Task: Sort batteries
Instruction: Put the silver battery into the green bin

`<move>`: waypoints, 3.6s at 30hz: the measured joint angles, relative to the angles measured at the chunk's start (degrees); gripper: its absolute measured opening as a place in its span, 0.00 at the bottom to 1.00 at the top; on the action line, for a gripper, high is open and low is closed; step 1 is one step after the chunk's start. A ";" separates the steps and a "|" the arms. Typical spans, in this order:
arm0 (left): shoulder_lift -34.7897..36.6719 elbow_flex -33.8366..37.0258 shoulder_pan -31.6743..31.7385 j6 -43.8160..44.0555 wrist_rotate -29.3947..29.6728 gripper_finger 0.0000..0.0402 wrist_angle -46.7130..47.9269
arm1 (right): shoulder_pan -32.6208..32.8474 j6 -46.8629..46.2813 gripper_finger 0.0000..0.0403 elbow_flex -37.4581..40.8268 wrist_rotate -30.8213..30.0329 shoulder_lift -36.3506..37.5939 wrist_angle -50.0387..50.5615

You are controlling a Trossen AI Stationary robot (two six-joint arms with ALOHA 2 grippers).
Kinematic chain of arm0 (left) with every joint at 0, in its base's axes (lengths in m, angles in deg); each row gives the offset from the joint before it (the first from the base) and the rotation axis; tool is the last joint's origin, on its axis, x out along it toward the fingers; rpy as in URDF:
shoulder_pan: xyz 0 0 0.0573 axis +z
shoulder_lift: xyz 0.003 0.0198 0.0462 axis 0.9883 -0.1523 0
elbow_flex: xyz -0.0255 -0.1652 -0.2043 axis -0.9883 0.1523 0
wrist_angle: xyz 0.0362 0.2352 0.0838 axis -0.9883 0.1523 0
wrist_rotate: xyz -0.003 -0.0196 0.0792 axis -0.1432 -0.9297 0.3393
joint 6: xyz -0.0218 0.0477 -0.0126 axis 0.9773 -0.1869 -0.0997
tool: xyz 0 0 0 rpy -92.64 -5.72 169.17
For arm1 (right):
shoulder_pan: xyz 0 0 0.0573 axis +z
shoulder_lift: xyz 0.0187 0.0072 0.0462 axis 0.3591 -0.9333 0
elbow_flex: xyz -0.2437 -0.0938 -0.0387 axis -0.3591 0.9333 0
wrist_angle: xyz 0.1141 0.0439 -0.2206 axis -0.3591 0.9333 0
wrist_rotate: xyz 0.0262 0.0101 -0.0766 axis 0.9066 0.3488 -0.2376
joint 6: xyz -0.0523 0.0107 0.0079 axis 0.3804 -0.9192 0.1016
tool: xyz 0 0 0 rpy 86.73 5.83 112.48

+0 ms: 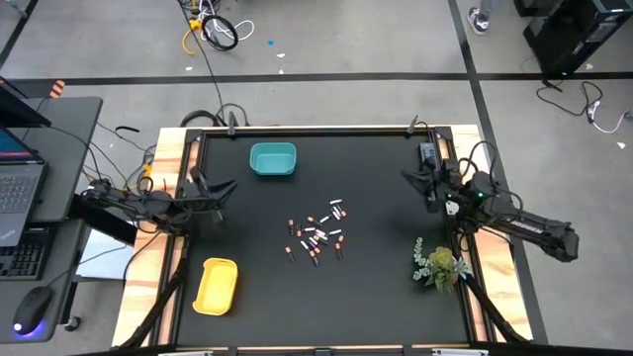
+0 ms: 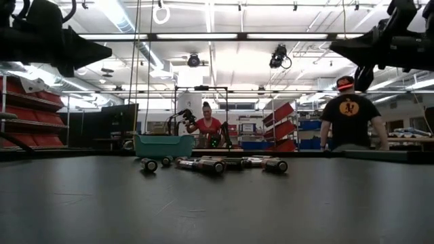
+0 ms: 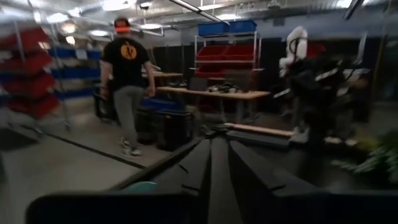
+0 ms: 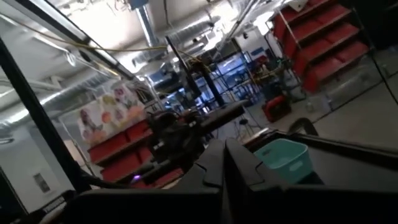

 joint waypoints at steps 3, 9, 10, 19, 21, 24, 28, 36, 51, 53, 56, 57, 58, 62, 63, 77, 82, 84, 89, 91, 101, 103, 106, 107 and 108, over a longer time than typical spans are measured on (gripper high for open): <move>0.01 0.00 0.00 -2.76 0.55 0.26 -0.10 | 0.78 1.00 0.01 -2.33 -0.86 -4.55 -0.19; 0.01 0.00 0.00 3.63 5.09 0.30 -1.50 | 6.19 7.09 0.01 -7.60 -3.83 -16.76 -2.54; 0.01 0.00 0.02 5.18 5.57 0.30 -1.44 | 7.51 8.31 0.01 -8.29 -5.24 -19.05 -2.88; 0.01 0.00 0.00 11.40 3.27 0.28 -2.52 | 23.22 16.58 0.01 -17.02 -19.09 -42.28 -1.95; 0.01 0.00 0.00 12.31 2.62 0.28 -3.97 | 26.59 18.65 0.01 -19.68 -22.30 -46.81 0.61; 0.01 0.00 0.00 13.81 -2.00 0.27 -6.50 | 31.03 21.70 0.01 -23.99 -26.71 -52.83 4.31; 0.01 0.00 0.00 15.77 -10.26 0.27 -7.82 | 35.15 27.98 0.04 -29.17 -30.25 -59.91 10.60; -3.53 0.00 0.00 21.11 -11.32 0.27 -7.69 | 36.22 34.92 0.14 -35.03 -30.44 -69.39 12.84; -19.40 -10.85 0.00 13.93 -2.64 0.25 -0.31 | 20.60 41.30 0.22 -45.37 -19.74 -82.75 27.05; -20.56 -12.32 0.00 13.06 -2.71 0.24 1.33 | 19.09 44.57 0.22 -45.96 -19.56 -84.63 28.00; -21.83 -13.49 0.00 10.31 -2.90 0.25 2.21 | 16.82 48.08 0.22 -46.68 -17.00 -87.52 27.58; -22.17 -13.63 0.00 9.14 -3.23 0.25 2.09 | 16.01 48.85 0.22 -46.82 -15.72 -88.25 27.22; -22.35 -13.76 0.00 8.39 -3.29 0.25 2.12 | 15.27 49.40 0.21 -46.97 -14.34 -88.96 26.70; -22.55 -13.79 0.00 7.29 -3.30 0.25 2.60 | 12.88 51.21 0.21 -47.02 -11.81 -91.33 24.10; -22.55 -13.79 0.00 7.33 -3.30 0.25 2.97 | 12.49 51.92 0.21 -47.02 -11.79 -91.58 23.61; -22.50 -13.79 0.00 6.05 -3.27 0.25 3.52 | 11.81 53.43 0.21 -47.00 -7.43 -95.01 22.24; -22.50 -13.79 0.00 6.03 -3.27 0.25 3.39 | 11.25 53.20 0.16 -47.07 -7.14 -95.85 22.09; -22.48 -13.79 0.00 6.03 -3.25 0.25 3.05 | 11.07 52.96 0.10 -47.09 -8.45 -95.91 22.08; -22.46 -13.79 0.00 5.72 -3.24 0.25 2.89 | 10.68 51.35 0.01 -47.15 -12.71 -95.96 21.97; -22.46 -13.79 0.00 5.71 -3.24 0.25 2.91 | 10.75 50.85 0.00 -47.11 -14.29 -95.96 22.03; -22.50 -13.79 0.00 5.75 -3.23 0.25 2.98 | 10.87 51.21 0.00 -46.93 -14.32 -95.85 21.01; -22.50 -13.79 0.00 5.75 -3.22 0.25 3.00 | 10.85 51.23 0.00 -46.91 -14.22 -95.87 20.72; -22.50 -13.79 0.00 5.83 -3.21 0.25 3.02 | 10.85 51.26 0.00 -46.87 -14.25 -95.96 19.72; -22.50 -13.79 0.00 5.85 -3.21 0.25 3.02 | 10.87 51.29 0.00 -46.84 -14.33 -95.87 19.60; -22.50 -13.79 0.00 5.89 -3.21 0.25 3.04 | 10.87 51.56 0.00 -46.80 -14.54 -95.76 19.58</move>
